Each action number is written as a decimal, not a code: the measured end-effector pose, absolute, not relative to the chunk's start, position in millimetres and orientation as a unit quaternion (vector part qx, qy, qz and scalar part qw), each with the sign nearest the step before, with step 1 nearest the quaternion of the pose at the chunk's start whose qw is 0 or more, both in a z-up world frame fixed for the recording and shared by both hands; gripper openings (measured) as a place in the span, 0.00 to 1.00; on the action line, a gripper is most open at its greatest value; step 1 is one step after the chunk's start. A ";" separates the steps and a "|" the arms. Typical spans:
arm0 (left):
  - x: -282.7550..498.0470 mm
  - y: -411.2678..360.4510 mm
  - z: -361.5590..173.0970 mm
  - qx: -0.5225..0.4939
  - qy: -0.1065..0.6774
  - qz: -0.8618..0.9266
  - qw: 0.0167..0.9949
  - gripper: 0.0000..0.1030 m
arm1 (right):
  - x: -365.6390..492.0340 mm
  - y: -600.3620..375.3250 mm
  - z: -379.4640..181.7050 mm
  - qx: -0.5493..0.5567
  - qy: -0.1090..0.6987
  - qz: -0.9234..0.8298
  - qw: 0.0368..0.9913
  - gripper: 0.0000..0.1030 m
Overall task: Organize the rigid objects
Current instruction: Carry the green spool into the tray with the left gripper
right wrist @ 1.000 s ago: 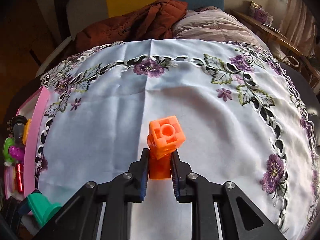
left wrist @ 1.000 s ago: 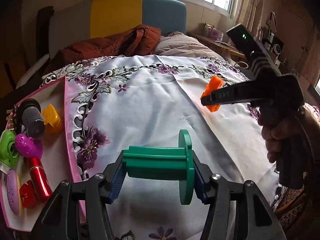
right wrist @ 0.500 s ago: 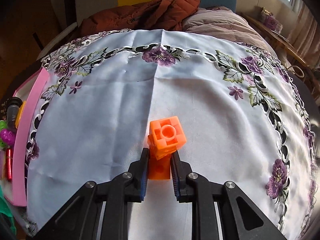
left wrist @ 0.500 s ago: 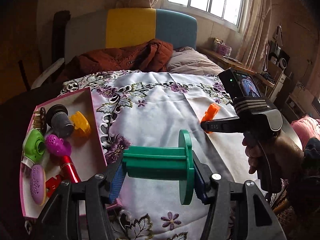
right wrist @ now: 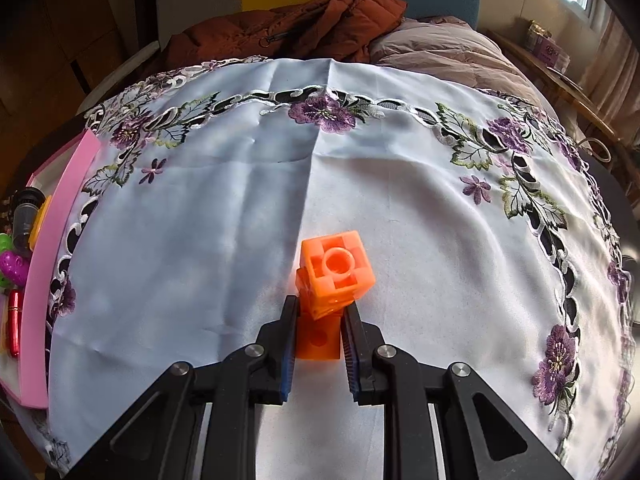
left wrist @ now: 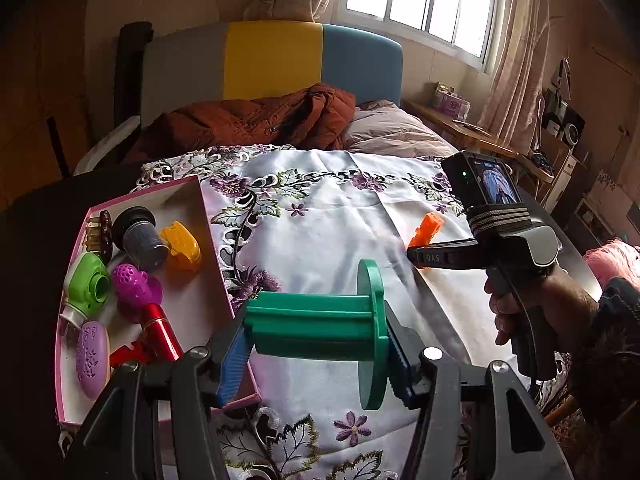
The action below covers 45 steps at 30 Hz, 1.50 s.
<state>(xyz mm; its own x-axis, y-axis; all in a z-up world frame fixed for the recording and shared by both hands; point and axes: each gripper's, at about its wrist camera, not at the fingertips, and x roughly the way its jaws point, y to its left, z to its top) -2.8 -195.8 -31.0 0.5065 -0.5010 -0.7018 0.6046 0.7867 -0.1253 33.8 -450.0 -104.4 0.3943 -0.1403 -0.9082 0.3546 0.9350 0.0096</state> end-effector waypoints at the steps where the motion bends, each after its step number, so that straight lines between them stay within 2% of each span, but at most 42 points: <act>1: -2.2 -193.9 -30.6 0.063 0.384 -0.321 0.864 0.57 | 34.1 -449.8 -104.5 0.100 0.530 -0.149 0.829 0.20; 15: 9.1 -158.0 -24.5 0.038 0.388 -0.295 0.873 0.57 | 34.8 -441.6 -105.3 0.061 0.532 -0.152 0.831 0.20; 30: 54.4 -18.8 -35.2 -0.043 0.409 -0.163 0.897 0.57 | 36.2 -434.1 -106.1 0.023 0.533 -0.156 0.832 0.20; 37: 75.3 -56.3 -49.5 -0.068 0.435 -0.213 0.872 0.57 | 35.4 -432.7 -105.9 0.020 0.532 -0.158 0.832 0.20; 45: 114.9 -110.2 -58.2 -0.051 0.447 -0.229 0.864 0.57 | 35.8 -432.4 -106.0 0.017 0.532 -0.157 0.832 0.20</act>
